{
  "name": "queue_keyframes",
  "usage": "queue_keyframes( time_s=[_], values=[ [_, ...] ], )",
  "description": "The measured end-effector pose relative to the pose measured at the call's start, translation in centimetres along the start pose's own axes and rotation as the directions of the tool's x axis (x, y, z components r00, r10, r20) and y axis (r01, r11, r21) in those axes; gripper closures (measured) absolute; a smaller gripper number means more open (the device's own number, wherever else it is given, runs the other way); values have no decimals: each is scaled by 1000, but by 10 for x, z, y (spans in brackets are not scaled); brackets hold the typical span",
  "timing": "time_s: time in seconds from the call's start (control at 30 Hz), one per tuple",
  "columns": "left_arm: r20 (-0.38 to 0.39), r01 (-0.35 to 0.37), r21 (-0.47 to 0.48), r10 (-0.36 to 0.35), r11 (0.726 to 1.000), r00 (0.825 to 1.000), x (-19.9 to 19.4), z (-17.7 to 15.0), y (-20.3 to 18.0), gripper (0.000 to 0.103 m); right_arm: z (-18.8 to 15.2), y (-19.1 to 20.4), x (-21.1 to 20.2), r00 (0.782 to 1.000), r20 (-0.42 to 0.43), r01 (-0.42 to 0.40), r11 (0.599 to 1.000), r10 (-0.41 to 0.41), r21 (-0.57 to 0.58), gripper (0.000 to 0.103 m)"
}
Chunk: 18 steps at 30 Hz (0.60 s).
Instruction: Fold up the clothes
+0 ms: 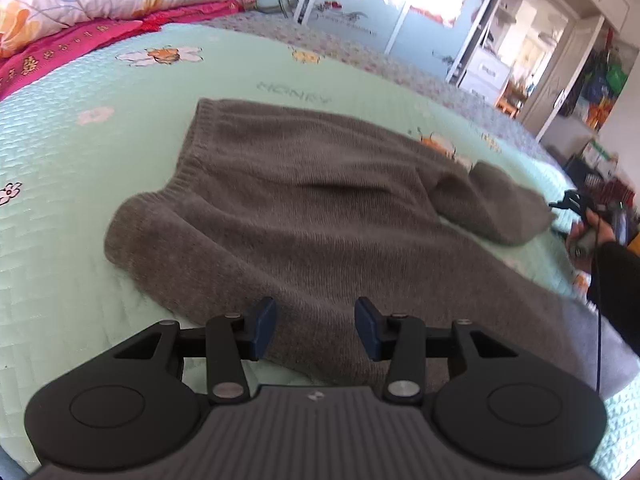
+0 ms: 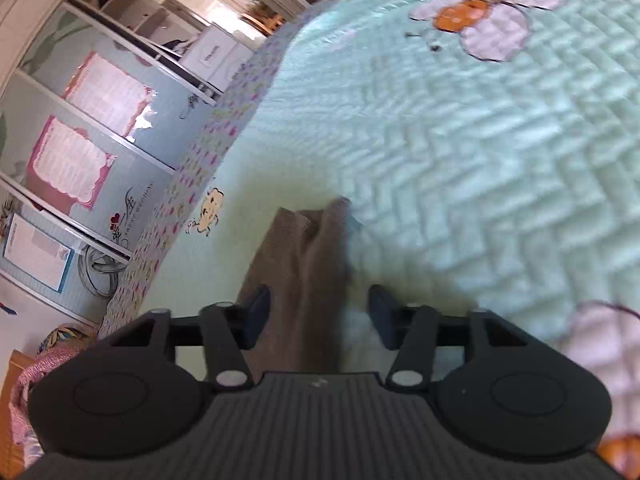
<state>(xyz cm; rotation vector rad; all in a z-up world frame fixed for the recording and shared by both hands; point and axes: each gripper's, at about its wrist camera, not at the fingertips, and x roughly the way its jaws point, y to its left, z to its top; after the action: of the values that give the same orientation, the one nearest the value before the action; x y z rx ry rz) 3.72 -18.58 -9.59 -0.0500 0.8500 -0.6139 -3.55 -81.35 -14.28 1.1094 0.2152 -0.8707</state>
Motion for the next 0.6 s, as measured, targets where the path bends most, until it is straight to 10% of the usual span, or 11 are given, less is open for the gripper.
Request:
queue_keyframes(
  time_s=[0.1,0.3,0.47,0.6],
  values=[
    [-10,-5,-16,5,1000,1000,-1,-1,0,57,2,-4,-7,1000,-22,-9,999,9,-40,99],
    [43,21,-43,-20,999,999,-24,-3,-2,57,19,-42,-132,978,198,-52,997,63,-64,98],
    [46,80,-77,-76,994,996,-40,-5,-8,57,-4,-94,-157,985,30,169,985,-167,-39,84],
    [70,75,-82,-69,994,995,-54,-4,-5,54,-24,-108,-208,988,111,105,994,-105,3,78]
  ],
)
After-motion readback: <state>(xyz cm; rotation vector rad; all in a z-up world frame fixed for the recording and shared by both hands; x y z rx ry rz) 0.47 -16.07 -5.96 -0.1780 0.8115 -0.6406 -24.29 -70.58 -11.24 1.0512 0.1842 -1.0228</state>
